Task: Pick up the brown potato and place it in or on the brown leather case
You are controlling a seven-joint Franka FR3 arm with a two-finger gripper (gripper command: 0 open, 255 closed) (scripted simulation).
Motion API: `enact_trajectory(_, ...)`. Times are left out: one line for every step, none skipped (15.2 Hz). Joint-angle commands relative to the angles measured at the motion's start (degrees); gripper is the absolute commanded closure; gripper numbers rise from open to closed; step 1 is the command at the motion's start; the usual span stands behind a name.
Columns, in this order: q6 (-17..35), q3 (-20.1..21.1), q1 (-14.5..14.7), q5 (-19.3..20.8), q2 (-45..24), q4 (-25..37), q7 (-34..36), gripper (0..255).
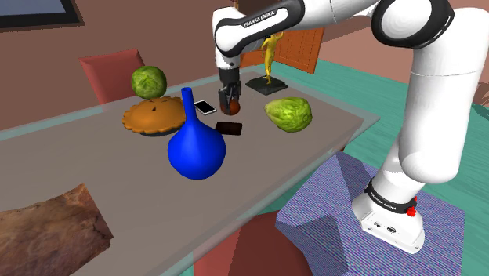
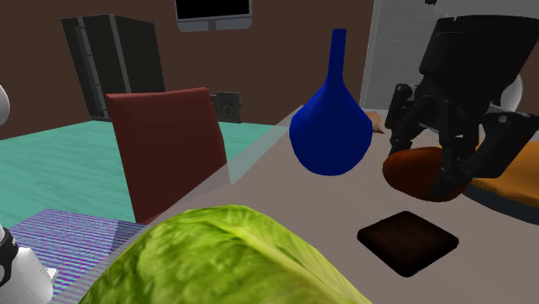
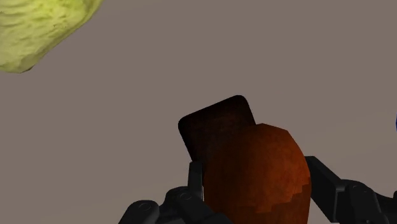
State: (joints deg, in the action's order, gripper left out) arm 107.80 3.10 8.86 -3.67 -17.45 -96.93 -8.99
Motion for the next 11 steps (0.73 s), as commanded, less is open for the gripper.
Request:
enact_trajectory(1.3, 0.0, 0.0, 0.0, -0.7, -0.6, -0.1, 255)
enact_trajectory(2.0, 0.0, 0.0, 0.0, -0.9, -1.1, -0.1, 255)
enact_trajectory(2.7, 0.0, 0.0, 0.0, -1.1, -1.5, -0.2, 255)
enact_trajectory(3.3, 0.0, 0.0, 0.0, -1.4, -1.9, -0.2, 255)
enact_trajectory(4.0, 0.0, 0.0, 0.0, -1.7, -2.3, -0.3, 255)
enact_trajectory(4.7, 0.0, 0.0, 0.0, -1.9, -2.7, -0.3, 255)
enact_trajectory(5.3, 0.0, 0.0, 0.0, -2.2, -3.1, -0.3, 255)
enact_trajectory(6.0, 0.0, 0.0, 0.0, -2.5, -3.5, -0.4, 255)
enact_trajectory(6.7, 0.0, 0.1, 0.0, -2.8, -3.8, -0.4, 255)
enact_trajectory(7.3, 0.0, 0.1, 0.0, -3.1, -4.2, -0.5, 255)
enact_trajectory(7.5, 0.0, 0.1, 0.0, -3.2, -4.3, -0.5, 255)
